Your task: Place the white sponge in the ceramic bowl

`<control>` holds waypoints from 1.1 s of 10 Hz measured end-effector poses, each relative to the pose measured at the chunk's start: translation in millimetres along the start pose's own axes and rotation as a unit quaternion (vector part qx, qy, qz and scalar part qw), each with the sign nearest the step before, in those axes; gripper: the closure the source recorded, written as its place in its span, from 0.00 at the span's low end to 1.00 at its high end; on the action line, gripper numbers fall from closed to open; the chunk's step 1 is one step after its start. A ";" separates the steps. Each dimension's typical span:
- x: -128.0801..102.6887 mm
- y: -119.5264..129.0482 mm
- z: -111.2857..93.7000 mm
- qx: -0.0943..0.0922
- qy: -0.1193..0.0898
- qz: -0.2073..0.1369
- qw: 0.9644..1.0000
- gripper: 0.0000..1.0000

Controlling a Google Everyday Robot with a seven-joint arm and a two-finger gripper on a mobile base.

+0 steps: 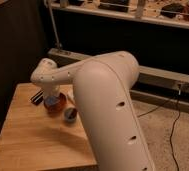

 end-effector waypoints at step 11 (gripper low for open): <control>20.1 25.2 4.2 -0.014 0.032 0.021 0.999 0.30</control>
